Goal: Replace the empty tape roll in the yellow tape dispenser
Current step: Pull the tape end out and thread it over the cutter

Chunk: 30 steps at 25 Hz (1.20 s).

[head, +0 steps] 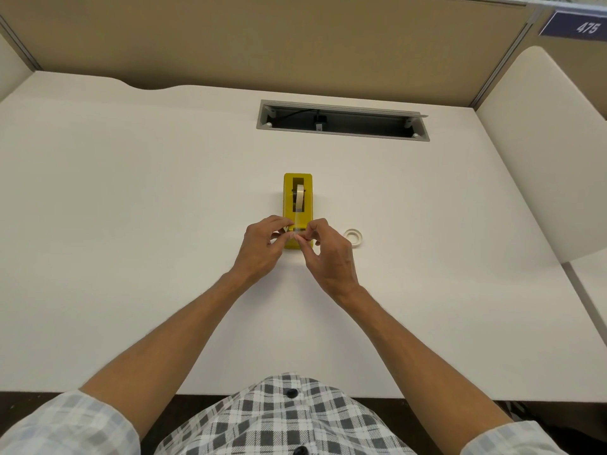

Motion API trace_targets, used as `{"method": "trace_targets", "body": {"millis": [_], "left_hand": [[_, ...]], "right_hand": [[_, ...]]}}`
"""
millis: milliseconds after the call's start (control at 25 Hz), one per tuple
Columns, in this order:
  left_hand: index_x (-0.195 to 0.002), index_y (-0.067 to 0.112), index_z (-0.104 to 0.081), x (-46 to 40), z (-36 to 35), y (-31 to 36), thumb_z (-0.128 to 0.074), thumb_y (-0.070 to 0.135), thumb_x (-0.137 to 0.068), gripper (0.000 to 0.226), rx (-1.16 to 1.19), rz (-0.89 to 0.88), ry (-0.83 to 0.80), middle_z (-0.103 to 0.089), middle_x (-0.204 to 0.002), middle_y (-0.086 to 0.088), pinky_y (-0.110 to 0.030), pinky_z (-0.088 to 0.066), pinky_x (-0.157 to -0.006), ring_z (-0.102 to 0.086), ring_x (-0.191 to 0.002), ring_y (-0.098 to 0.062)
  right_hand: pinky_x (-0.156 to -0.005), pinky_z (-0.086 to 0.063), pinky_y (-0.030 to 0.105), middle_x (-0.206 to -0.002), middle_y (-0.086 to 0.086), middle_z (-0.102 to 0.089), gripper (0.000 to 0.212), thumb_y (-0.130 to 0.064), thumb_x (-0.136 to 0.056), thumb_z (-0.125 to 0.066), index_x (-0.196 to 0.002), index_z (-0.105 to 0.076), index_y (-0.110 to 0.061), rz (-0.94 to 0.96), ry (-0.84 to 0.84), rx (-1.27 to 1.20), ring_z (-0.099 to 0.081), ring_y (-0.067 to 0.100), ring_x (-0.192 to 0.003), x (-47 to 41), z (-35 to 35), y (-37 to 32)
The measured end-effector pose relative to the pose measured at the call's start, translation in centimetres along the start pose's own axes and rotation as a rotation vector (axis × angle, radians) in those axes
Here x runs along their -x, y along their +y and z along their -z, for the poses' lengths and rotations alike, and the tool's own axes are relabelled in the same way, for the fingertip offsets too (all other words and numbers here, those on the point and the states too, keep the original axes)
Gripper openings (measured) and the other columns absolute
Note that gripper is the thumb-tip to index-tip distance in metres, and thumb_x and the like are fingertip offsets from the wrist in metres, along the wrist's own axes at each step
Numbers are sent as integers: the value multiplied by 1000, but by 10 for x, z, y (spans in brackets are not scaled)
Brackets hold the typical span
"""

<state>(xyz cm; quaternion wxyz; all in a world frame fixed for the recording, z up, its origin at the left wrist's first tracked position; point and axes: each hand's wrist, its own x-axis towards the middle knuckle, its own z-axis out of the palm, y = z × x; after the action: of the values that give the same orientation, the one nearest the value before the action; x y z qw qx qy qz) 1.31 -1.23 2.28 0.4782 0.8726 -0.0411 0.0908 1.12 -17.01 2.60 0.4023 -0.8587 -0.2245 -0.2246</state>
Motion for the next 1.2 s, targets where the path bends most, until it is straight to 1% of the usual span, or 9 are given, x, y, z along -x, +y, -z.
{"method": "trace_targets", "body": {"millis": [120,320,560,640,880,1200], "left_hand": [[-114,7,-68,0,0,1,-63,14,-91,24,3,0,-4,-69,-111,-7,-24,-55,-84,-64,-91,-16],[-115,8,-68,0,-1,1,-62,14,-92,25,-7,2,-16,-68,-113,-6,-14,-49,-82,-63,-92,-14],[-115,8,-68,0,0,0,-62,14,-92,24,-5,-6,-20,-69,-112,-6,-24,-54,-85,-64,-92,-16],[-115,8,-68,0,0,1,-62,14,-92,24,-6,-7,-22,-69,-112,-6,-26,-55,-85,-64,-91,-16],[-116,8,-68,0,0,2,-62,14,-92,26,7,14,-26,-68,-114,-6,-26,-54,-86,-63,-92,-16],[-117,7,-66,0,0,0,-59,12,-94,25,16,16,-49,-66,-113,-4,-15,-51,-81,-61,-92,-14]], "right_hand": [[-57,-54,32,-79,4,-70,21,-16,-88,-73,-89,-53,-10,1,-10,5,-67,18,-71,2,0,1],[-57,-54,33,-78,5,-70,19,-16,-87,-72,-88,-55,-8,7,-8,14,-67,18,-71,2,2,0],[-56,-53,35,-77,5,-68,17,-16,-88,-70,-88,-55,-8,14,1,10,-66,21,-70,1,4,1],[-56,-54,36,-77,5,-68,17,-16,-88,-70,-88,-56,-7,11,-11,13,-66,21,-70,2,4,2],[-56,-54,38,-77,5,-67,18,-14,-87,-72,-88,-56,-6,0,-30,24,-66,20,-71,4,0,4],[-56,-55,37,-78,5,-68,19,-13,-85,-73,-89,-56,-7,-1,-44,57,-67,21,-71,7,-4,9]]}}
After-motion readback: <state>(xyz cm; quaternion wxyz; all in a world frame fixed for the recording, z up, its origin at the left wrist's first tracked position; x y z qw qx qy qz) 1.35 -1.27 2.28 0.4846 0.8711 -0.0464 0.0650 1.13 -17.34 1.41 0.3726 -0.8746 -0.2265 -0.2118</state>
